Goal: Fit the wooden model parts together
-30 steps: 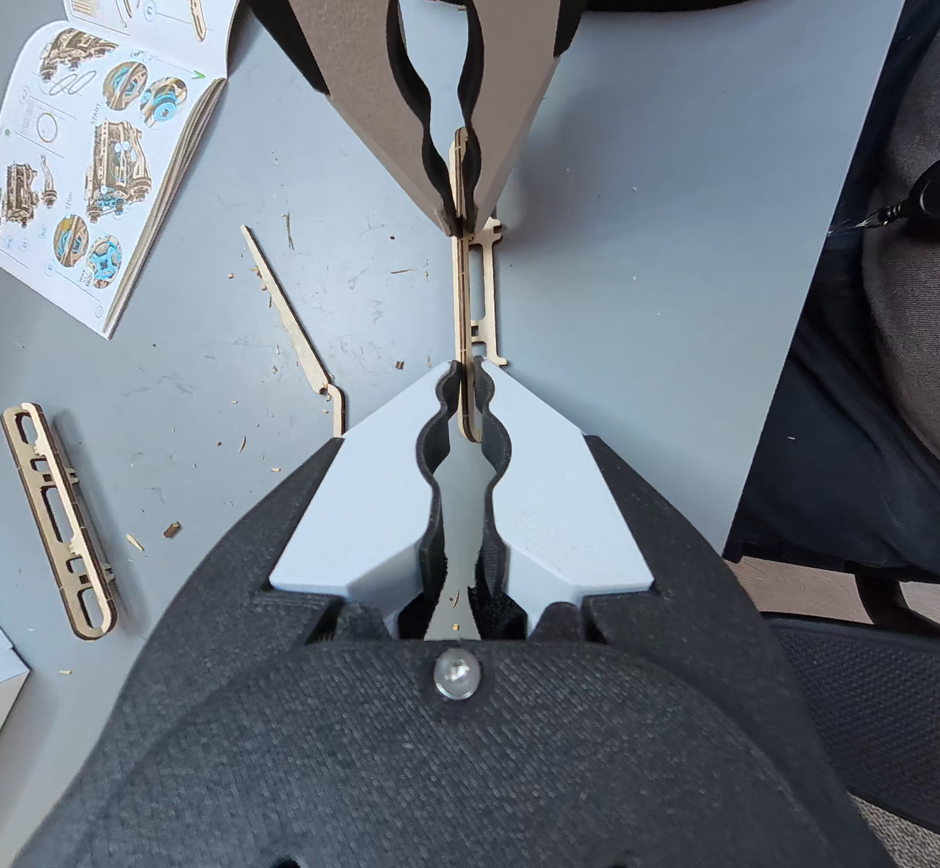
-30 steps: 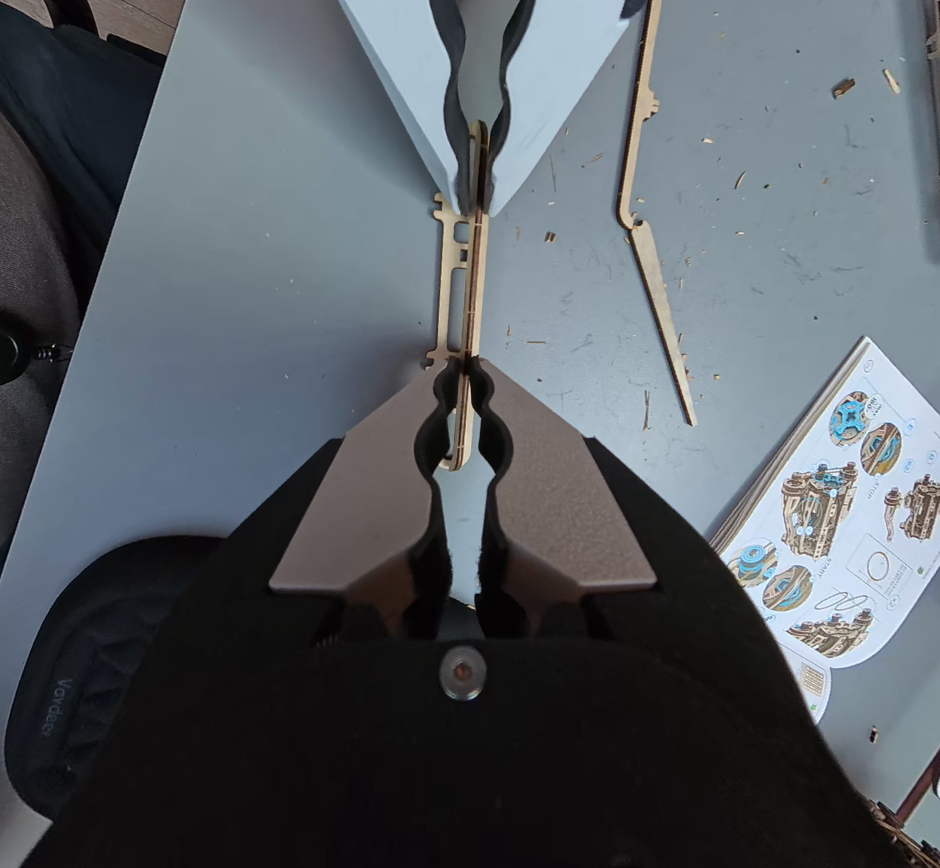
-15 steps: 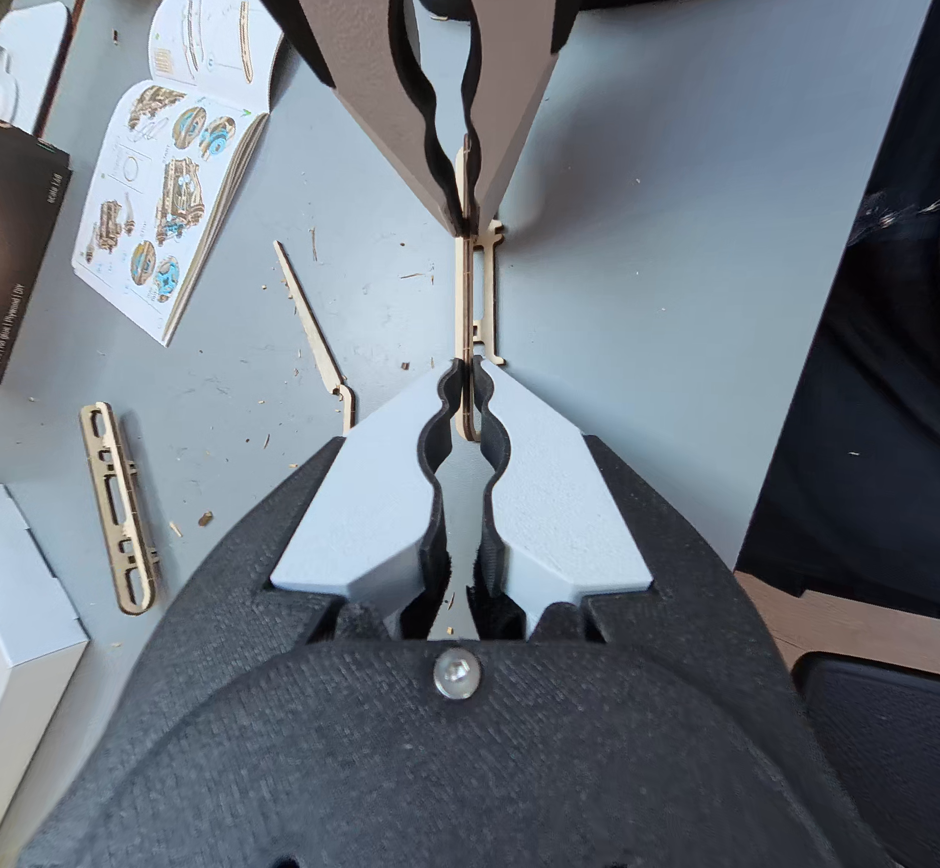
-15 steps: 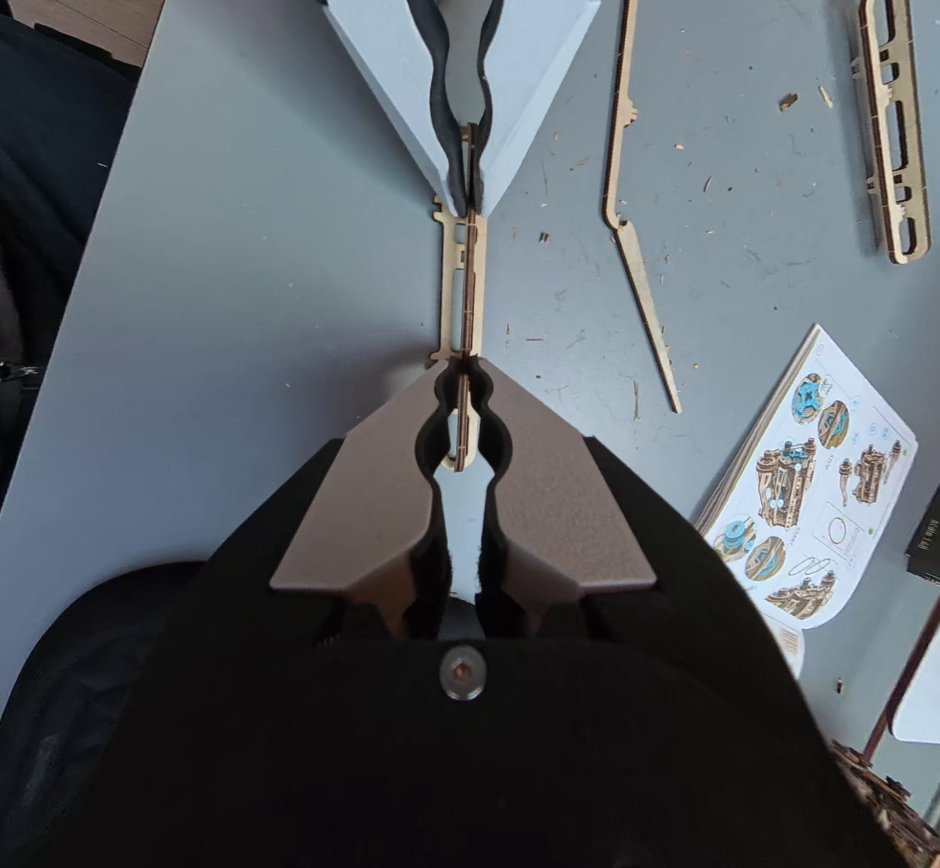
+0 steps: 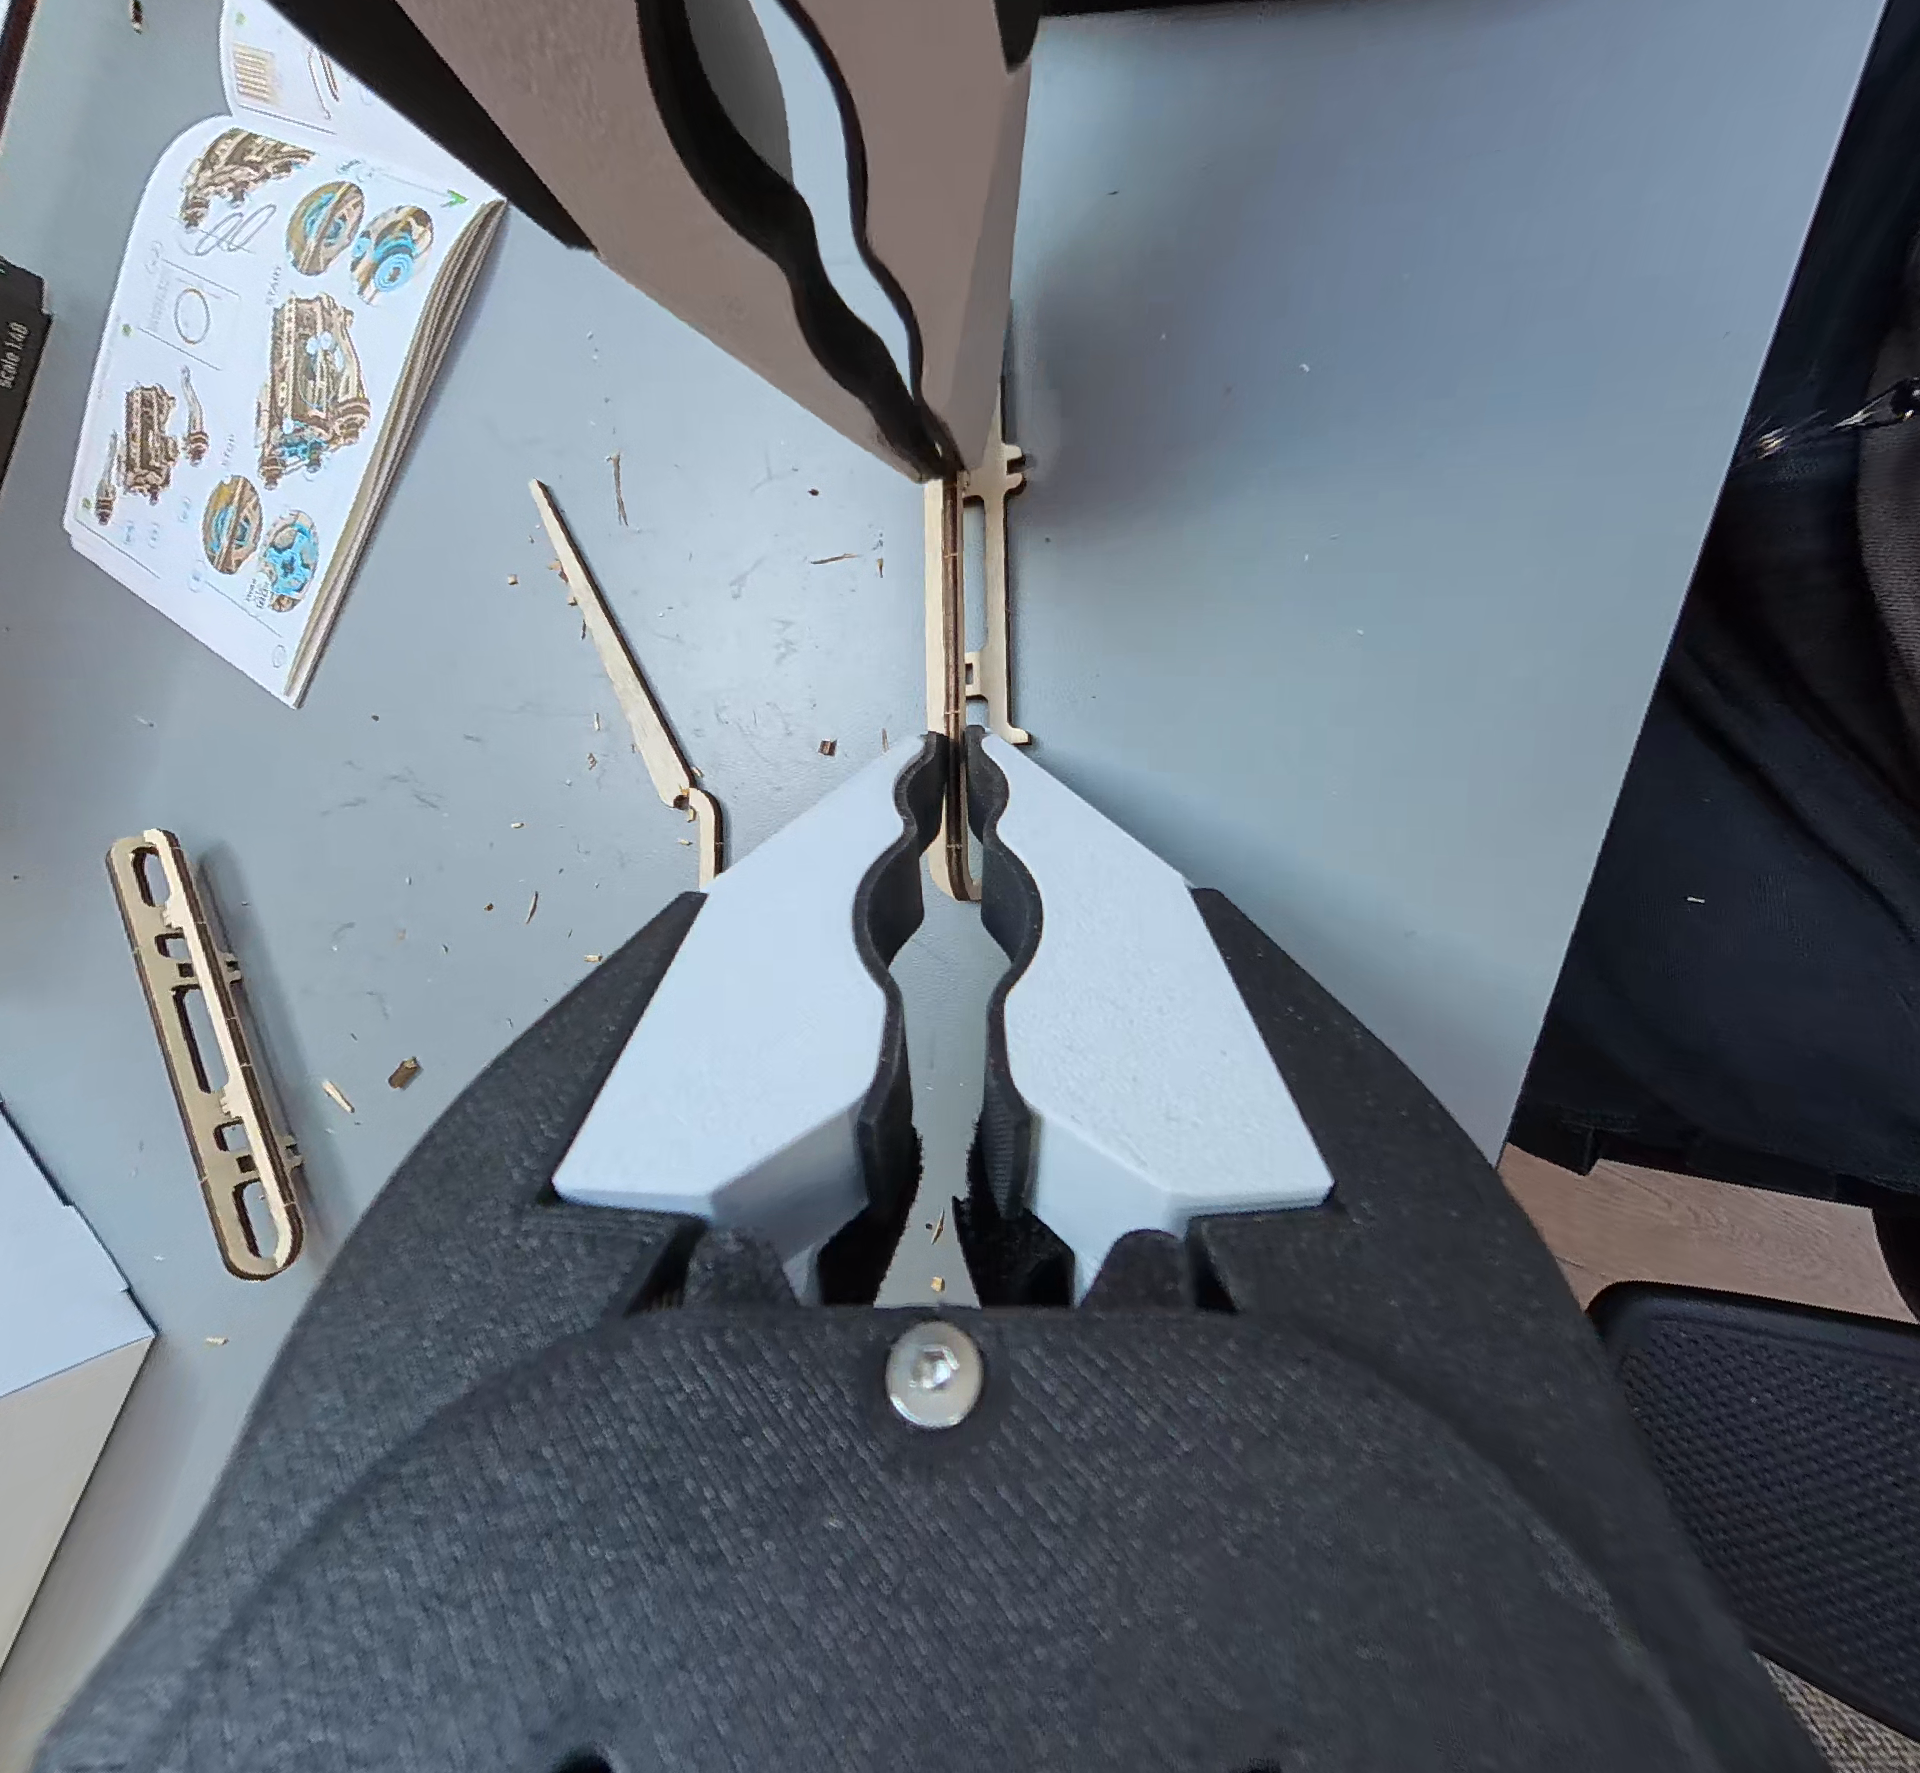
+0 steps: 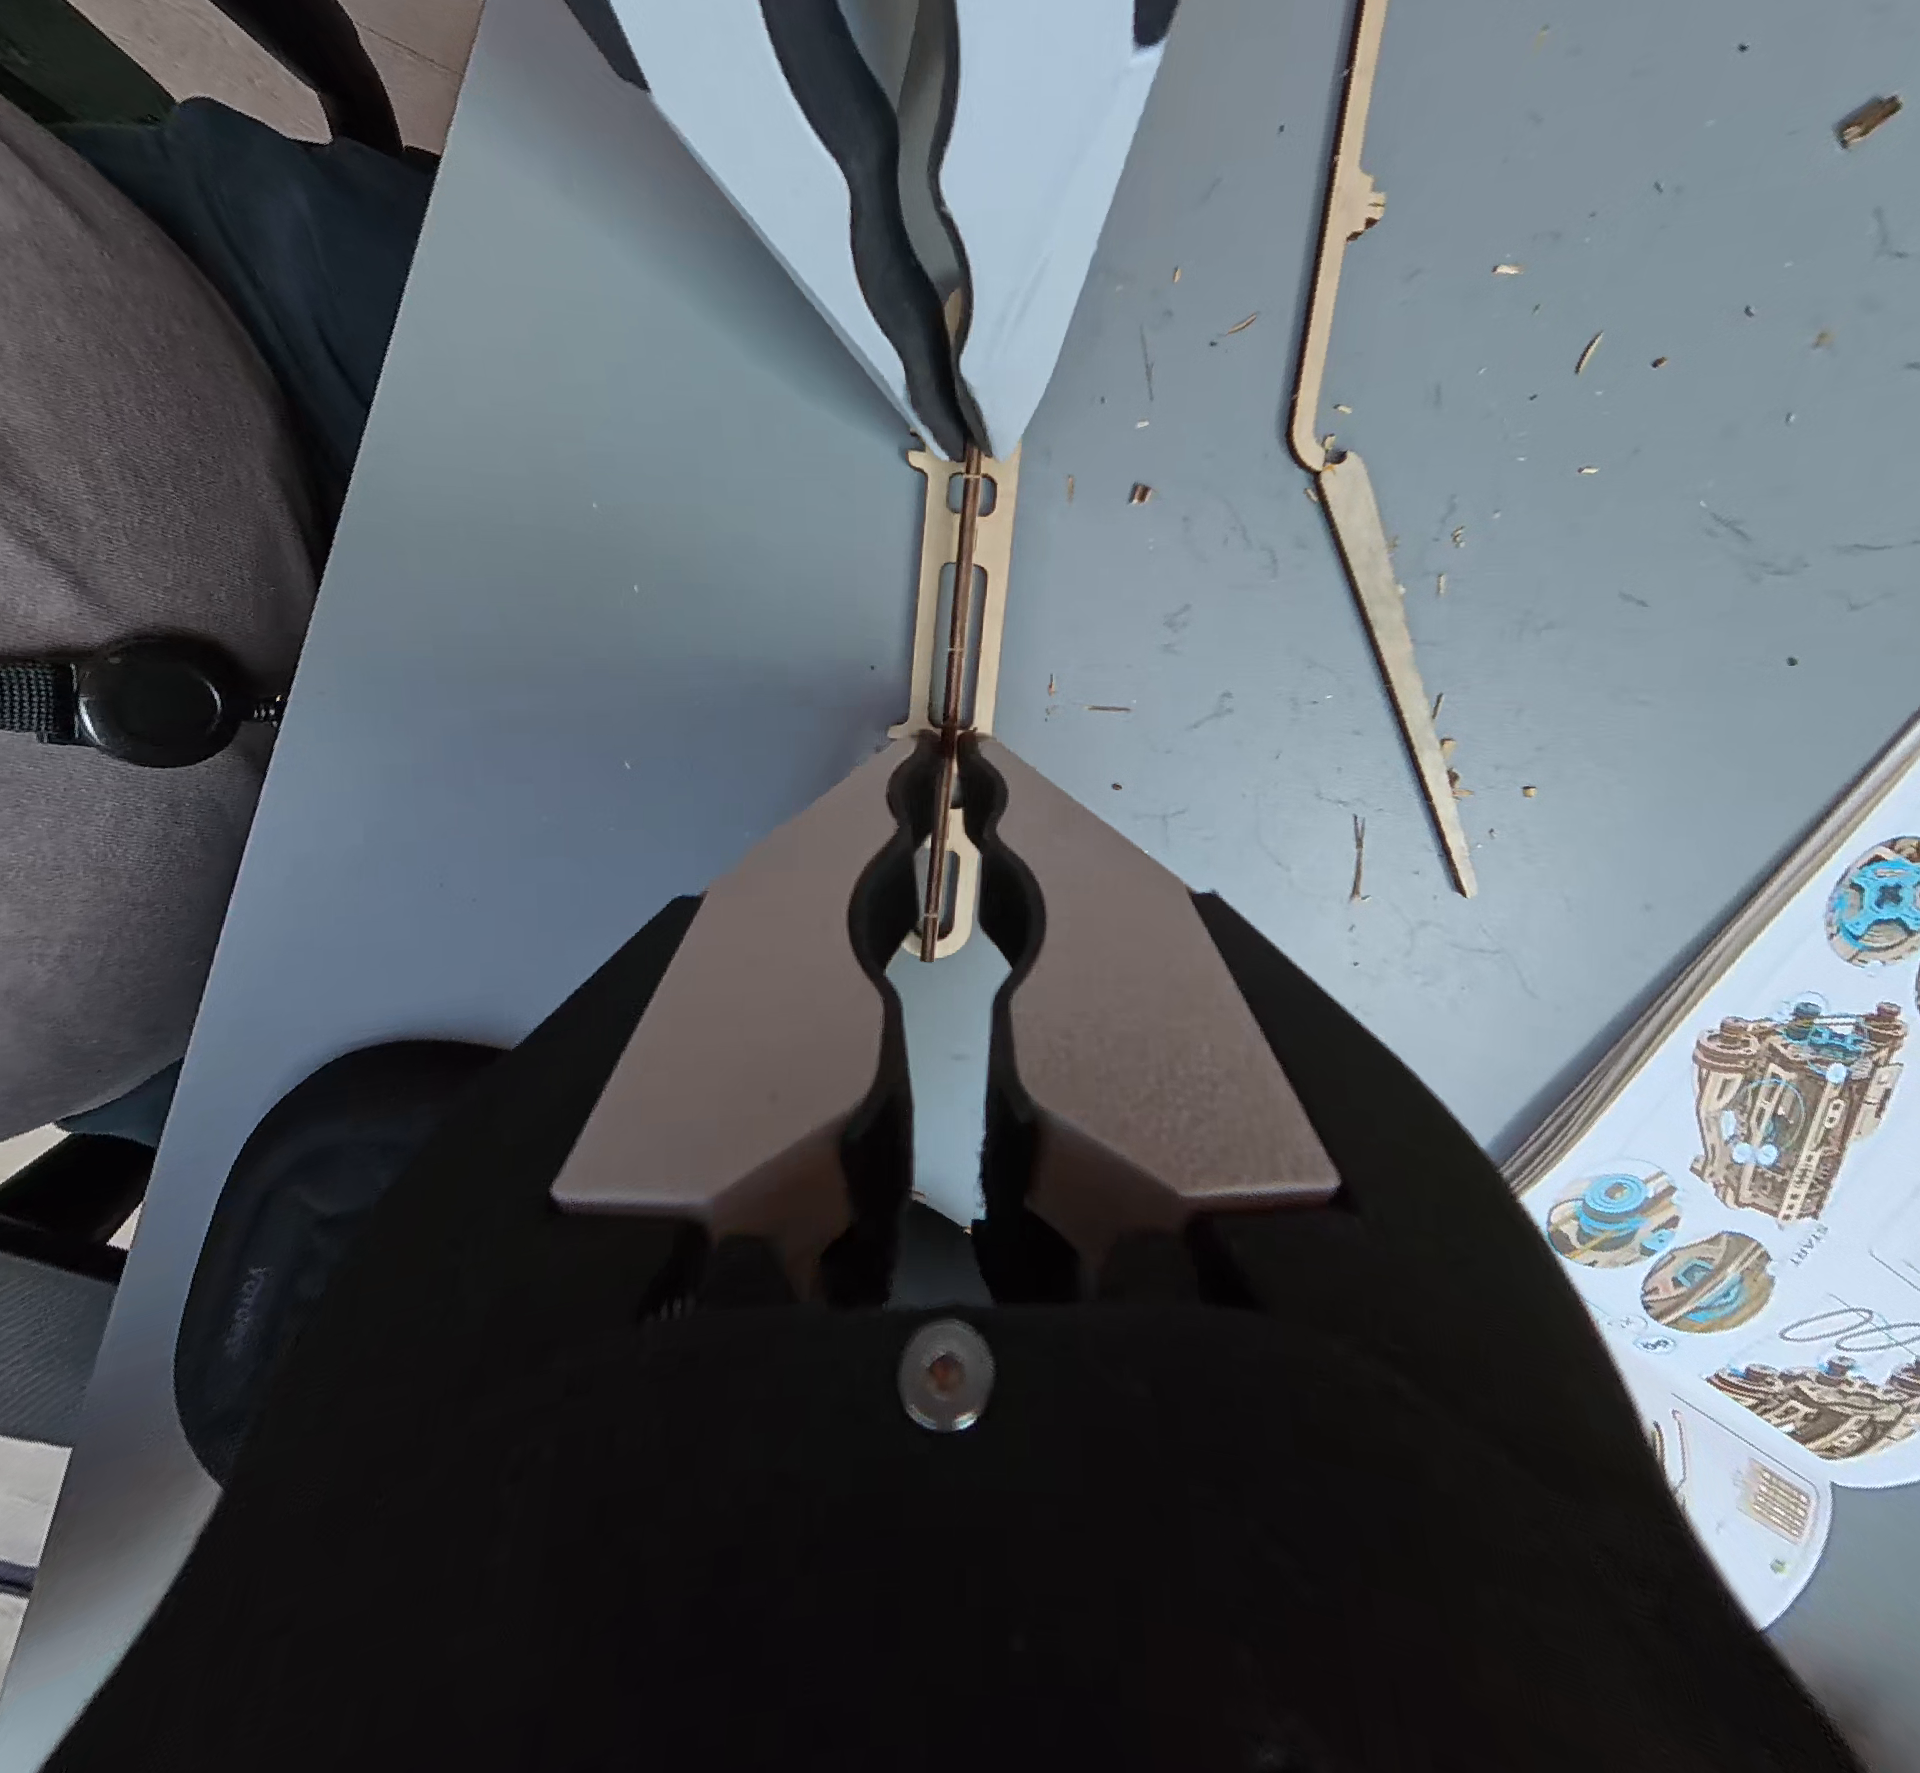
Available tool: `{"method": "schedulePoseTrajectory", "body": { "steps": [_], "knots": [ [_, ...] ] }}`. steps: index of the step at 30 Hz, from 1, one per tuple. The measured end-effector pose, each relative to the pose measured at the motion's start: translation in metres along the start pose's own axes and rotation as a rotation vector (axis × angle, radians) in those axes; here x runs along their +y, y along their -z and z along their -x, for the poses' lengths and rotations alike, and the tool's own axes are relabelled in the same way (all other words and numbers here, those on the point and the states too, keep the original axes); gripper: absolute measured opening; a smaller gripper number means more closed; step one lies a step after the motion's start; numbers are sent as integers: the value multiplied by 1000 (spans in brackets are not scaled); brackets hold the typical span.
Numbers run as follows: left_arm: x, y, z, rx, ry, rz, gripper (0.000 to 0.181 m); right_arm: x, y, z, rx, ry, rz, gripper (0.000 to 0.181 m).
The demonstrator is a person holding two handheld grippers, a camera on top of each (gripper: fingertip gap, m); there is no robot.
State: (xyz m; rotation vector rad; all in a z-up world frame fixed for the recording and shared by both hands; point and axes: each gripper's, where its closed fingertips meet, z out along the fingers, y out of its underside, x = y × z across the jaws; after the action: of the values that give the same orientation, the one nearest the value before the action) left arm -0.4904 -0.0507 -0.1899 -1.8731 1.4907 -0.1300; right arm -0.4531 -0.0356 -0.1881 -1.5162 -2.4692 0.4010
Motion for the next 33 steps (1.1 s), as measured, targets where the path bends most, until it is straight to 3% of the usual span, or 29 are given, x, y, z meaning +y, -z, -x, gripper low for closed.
{"method": "schedulePoseTrajectory", "body": {
  "steps": [8, 22, 33],
  "knots": [
    [0, 0, 0, 3, 9, -3, 1, 2, -3, 0, -9, -8, 25, 1],
    [-3, 7, -1, 142, 145, -36, 4, 3, -4, 0, -6, -15, 6, 1],
    [-1, 4, -2, 145, 166, -19, 0, 3, -4, 0, 11, 0, 17, 1]
  ]
}}
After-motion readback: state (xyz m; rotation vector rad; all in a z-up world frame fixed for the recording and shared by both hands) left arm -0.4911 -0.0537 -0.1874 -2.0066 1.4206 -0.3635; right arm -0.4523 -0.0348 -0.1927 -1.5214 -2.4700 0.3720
